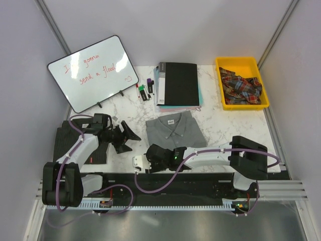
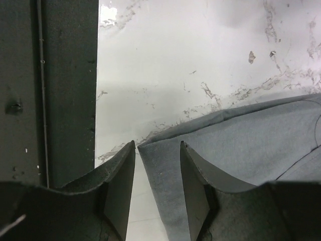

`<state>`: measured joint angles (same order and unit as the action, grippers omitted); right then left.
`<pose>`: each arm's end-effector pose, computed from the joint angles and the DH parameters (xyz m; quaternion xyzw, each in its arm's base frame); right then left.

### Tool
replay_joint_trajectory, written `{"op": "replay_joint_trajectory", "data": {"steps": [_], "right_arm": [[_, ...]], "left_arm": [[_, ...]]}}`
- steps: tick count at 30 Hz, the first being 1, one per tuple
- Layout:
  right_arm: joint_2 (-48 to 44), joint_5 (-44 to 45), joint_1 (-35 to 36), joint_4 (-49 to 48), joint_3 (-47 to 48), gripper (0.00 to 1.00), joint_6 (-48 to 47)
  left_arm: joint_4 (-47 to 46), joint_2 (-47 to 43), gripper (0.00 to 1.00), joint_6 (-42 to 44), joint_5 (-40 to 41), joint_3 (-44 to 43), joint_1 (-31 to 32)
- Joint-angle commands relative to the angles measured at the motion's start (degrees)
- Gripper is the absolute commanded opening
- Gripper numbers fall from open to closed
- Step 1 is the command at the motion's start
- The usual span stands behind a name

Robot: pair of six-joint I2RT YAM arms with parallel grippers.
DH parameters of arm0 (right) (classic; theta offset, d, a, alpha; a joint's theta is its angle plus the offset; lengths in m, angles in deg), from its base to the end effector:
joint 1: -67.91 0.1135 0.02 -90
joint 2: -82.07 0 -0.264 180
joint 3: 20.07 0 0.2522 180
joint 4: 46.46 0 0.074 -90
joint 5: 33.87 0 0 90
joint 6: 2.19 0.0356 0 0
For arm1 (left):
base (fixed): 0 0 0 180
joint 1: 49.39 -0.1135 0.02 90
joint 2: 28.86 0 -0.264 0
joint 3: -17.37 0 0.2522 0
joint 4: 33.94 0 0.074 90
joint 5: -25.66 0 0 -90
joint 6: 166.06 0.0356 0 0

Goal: Fold and stack the long sleeve shirts
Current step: Fold the shirt, then neatly place the folded shirt to the corner

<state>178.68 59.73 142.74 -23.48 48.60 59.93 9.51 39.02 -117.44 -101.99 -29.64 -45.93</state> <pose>0.0917 0.3297 0.1726 -0.7291 0.5964 0.1060 0.3184 0.1988 -0.0338 0.1761 -0.2320 0.8961 -0.3711 0.0745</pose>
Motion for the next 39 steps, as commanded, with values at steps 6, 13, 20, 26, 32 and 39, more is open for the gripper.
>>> {"op": "replay_joint_trajectory", "data": {"steps": [6,13,20,26,32,39], "right_arm": [[2.08,1.94,-1.00,-5.17,-2.09,0.31,-1.48],[0.50,0.19,-3.10,-3.59,0.80,0.00,0.63],[-2.04,-1.92,-4.60,-1.92,4.49,0.00,3.27],[-2.49,-2.19,-5.04,-0.16,7.13,0.00,4.32],[-2.84,-2.80,-5.22,0.98,8.63,0.00,4.76],[-2.66,-3.42,-5.22,2.04,11.78,0.00,6.34]], "left_arm": [[0.01,-1.26,0.88,-1.94,-1.82,0.82,-0.30],[-5.25,-0.46,0.99,-4.66,-3.66,4.07,0.31],[-17.11,-0.29,0.99,-13.71,-2.43,7.68,5.14],[-23.00,4.28,0.99,-19.08,-2.26,7.85,8.49],[-27.58,7.87,0.99,-22.68,0.82,6.45,12.88],[-31.28,13.15,0.99,-21.56,2.66,3.12,15.26]]}}
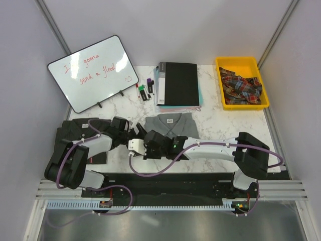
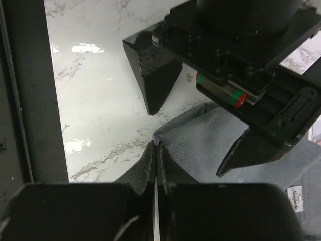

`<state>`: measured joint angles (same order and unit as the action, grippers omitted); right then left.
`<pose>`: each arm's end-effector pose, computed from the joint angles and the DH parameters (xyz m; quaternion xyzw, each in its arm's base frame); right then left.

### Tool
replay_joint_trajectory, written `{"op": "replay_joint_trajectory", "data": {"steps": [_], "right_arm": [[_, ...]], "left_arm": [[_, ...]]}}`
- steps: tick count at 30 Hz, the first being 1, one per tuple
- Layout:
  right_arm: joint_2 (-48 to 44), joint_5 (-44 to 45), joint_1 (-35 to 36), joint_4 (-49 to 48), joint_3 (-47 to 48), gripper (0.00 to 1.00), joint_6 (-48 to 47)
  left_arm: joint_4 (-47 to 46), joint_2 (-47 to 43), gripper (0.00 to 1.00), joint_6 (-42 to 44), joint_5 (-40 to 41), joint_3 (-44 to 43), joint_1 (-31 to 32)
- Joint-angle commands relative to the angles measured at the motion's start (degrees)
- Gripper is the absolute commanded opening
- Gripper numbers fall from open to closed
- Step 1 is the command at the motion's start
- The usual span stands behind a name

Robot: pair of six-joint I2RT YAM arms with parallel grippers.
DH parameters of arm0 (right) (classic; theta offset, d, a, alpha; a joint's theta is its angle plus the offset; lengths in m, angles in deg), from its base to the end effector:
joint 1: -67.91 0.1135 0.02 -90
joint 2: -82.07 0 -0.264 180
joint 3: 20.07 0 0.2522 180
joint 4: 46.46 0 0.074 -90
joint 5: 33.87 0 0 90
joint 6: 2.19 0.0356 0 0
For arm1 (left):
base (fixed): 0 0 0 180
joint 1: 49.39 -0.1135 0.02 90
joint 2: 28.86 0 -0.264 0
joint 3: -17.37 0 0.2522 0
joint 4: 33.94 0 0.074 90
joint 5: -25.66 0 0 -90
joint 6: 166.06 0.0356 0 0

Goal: Fold and stack the long sleeve shirts
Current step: Neatly place the folded shirt to the corner

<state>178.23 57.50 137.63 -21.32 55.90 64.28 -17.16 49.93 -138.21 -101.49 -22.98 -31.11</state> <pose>0.1263 0.3393 0.2110 -0.6692 0.6385 0.1389 0.3539 0.2065 -0.0909 0.1316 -0.2496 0.8747 -0.4150 0.0201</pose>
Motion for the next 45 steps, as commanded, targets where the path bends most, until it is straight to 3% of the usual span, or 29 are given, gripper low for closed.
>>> {"op": "replay_joint_trajectory", "data": {"steps": [1,6,10,18,21,22,24,25,26,33,34,35,45], "right_arm": [[-2.12,-1.19,-0.10,0.48,4.84,0.00,2.43],[-1.85,-3.56,0.25,1.19,7.04,0.00,4.36],[-1.94,-4.00,0.77,1.28,7.31,0.00,4.46],[-2.12,-4.79,1.39,1.37,7.75,0.00,5.60],[-1.85,-4.97,1.65,0.93,8.01,0.00,6.39],[-1.68,-4.97,1.74,0.75,8.18,0.00,6.56],[-1.24,-5.23,1.74,0.66,8.71,0.00,7.18],[-1.24,-5.49,1.74,0.93,8.97,0.04,7.44],[-1.24,-5.76,1.74,1.45,9.41,0.17,7.44],[-5.44,-6.11,-0.45,7.51,11.09,0.72,10.25],[-6.15,-5.76,-0.54,7.61,10.91,0.93,10.43],[-7.03,-4.89,-0.98,7.69,10.56,0.98,10.52],[-10.99,-1.72,-7.04,11.12,11.44,0.98,11.75]], "left_arm": [[-3.48,2.69,0.99,-0.17,2.86,-4.17,0.26],[-3.64,7.42,0.94,0.36,1.90,-6.80,0.26],[-5.39,10.50,0.82,0.37,-0.20,-7.95,-0.35],[-7.33,13.68,0.79,0.71,-1.00,-9.01,-1.23],[-7.95,13.07,0.56,0.63,-1.70,-8.05,-1.15],[-7.86,12.63,0.34,0.89,-1.79,-7.95,-1.14],[-4.11,10.87,0.13,4.65,-1.62,-9.61,-1.15],[2.79,10.34,0.02,6.93,-1.18,-10.84,-1.23],[6.52,9.55,0.02,9.57,-0.83,-13.64,-1.49],[35.62,4.80,0.02,36.99,8.04,-28.77,-4.30],[37.73,5.06,0.02,39.36,8.84,-30.35,-4.83],[42.63,5.41,0.02,44.26,10.41,-33.93,-5.53],[59.53,5.68,0.02,63.28,25.08,-45.12,-10.81]]}}
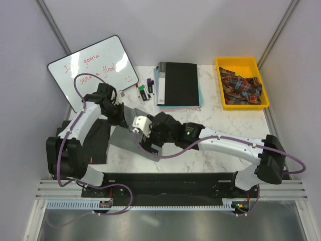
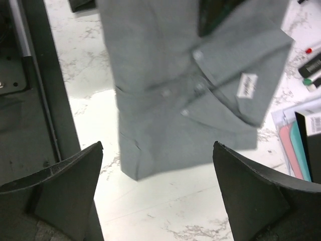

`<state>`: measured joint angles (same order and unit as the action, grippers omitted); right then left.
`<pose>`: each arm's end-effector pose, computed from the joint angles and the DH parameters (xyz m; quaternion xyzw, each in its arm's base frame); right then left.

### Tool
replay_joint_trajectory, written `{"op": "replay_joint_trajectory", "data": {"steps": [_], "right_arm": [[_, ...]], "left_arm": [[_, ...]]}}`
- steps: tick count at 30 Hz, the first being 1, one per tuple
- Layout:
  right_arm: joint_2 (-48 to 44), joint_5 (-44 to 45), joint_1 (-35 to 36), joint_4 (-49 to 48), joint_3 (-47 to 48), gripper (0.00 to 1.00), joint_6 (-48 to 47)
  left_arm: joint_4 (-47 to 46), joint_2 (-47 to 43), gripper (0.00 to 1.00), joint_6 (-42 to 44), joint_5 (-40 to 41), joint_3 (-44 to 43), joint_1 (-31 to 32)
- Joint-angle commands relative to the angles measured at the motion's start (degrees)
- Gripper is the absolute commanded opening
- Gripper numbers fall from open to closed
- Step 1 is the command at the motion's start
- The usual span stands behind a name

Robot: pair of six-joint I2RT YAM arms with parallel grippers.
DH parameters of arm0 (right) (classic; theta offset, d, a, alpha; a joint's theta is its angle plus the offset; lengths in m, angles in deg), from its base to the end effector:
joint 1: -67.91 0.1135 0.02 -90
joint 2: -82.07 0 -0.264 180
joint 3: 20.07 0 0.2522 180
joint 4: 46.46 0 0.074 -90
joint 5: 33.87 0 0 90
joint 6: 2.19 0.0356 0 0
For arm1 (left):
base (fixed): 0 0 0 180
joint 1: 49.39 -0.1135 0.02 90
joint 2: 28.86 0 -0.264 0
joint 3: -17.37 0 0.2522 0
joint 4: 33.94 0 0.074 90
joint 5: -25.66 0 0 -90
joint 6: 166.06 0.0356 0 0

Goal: Fold and stack the long sleeve shirts
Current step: Neatly place the folded shirt to the corner

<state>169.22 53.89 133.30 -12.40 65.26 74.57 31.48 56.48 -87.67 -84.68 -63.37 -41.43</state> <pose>0.1435 0.3167 0.3049 -0.5710 0.6832 0.2156 0.4009 0.2822 -0.0519 0.2555 -0.0003 0.9698 -0.2004 0.1387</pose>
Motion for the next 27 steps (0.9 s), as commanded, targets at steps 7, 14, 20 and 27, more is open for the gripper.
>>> {"op": "replay_joint_trajectory", "data": {"steps": [7,14,20,27], "right_arm": [[-3.57,1.89,-3.95,2.65,2.17,0.98,0.84],[-3.75,1.89,-4.30,2.47,1.55,0.98,0.31],[-3.92,1.89,-4.56,2.65,1.55,0.98,-0.12],[-3.92,1.89,-4.56,2.73,1.12,0.98,-0.39]], "left_arm": [[13.90,-7.98,0.02,24.35,17.00,-2.19,-5.23],[20.49,-13.97,0.02,28.49,13.22,-8.07,-10.86],[24.53,-15.47,0.02,29.54,13.48,-15.01,-12.62],[26.65,-15.64,0.02,31.83,12.69,-18.62,-15.96]]}}
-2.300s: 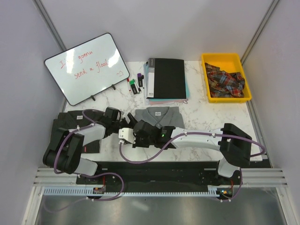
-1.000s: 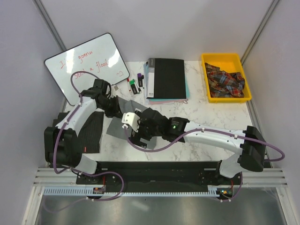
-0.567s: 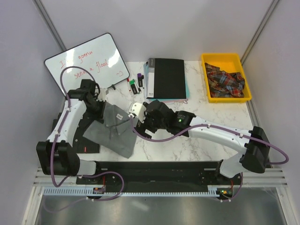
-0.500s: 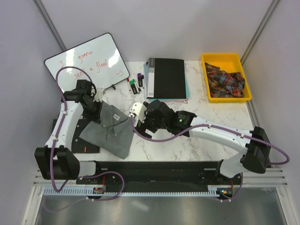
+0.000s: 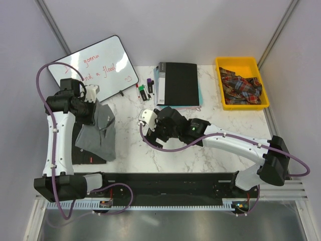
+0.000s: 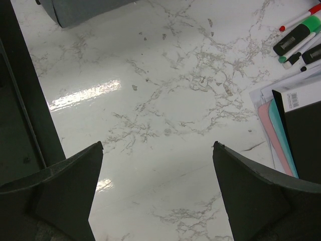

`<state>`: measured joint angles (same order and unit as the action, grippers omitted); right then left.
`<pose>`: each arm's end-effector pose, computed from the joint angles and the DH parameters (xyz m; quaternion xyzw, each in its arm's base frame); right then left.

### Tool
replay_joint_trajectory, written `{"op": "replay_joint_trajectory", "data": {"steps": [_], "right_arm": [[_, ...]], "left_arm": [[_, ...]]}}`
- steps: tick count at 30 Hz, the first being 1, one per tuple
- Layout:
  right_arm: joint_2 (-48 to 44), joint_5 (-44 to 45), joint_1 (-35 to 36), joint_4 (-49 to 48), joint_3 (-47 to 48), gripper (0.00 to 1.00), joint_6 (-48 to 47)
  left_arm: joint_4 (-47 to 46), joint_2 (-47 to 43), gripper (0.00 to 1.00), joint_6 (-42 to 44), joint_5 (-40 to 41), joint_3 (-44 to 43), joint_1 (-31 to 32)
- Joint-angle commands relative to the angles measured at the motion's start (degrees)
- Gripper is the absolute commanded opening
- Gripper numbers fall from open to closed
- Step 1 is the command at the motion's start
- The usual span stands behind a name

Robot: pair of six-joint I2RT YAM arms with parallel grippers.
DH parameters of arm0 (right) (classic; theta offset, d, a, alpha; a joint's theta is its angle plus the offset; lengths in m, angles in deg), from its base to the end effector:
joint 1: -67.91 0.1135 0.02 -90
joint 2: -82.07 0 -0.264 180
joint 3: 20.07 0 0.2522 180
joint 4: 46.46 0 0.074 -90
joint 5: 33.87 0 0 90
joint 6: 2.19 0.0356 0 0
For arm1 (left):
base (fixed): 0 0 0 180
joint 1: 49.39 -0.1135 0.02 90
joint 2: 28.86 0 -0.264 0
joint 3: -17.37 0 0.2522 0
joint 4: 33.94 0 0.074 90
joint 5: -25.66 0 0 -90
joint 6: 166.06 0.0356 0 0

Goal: Fold and stack the long sleeve shirts
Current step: Neatly place the folded shirt to the corner

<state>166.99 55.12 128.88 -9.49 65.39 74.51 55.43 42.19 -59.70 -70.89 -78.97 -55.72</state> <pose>0.1630 0.2950 0.3138 -0.5421 0.7093 0.1893 0.4090 0.2093 0.0191 0.3726 0.0978 0.9681 -0.0105 0.2305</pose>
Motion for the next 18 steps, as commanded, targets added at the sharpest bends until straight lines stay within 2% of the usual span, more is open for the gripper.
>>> {"op": "replay_joint_trajectory", "data": {"steps": [1,7,11,18], "right_arm": [[-1.69,0.66,-0.15,-0.26,0.90,0.98,-0.41],[-1.69,0.66,-0.24,-0.35,0.54,0.98,-0.76],[-1.87,0.66,-0.33,-0.17,0.37,0.98,-0.76],[-2.22,0.66,-0.41,0.00,-0.07,0.98,-0.85]], "left_arm": [[3.13,-1.26,0.02,4.20,-1.36,-3.80,-1.93],[5.59,-1.17,0.02,7.01,-1.80,-7.32,-4.74],[5.16,-1.00,0.02,9.74,-2.41,-6.10,-7.47],[-3.97,-1.00,0.02,15.80,-2.33,4.35,-15.71]]}}
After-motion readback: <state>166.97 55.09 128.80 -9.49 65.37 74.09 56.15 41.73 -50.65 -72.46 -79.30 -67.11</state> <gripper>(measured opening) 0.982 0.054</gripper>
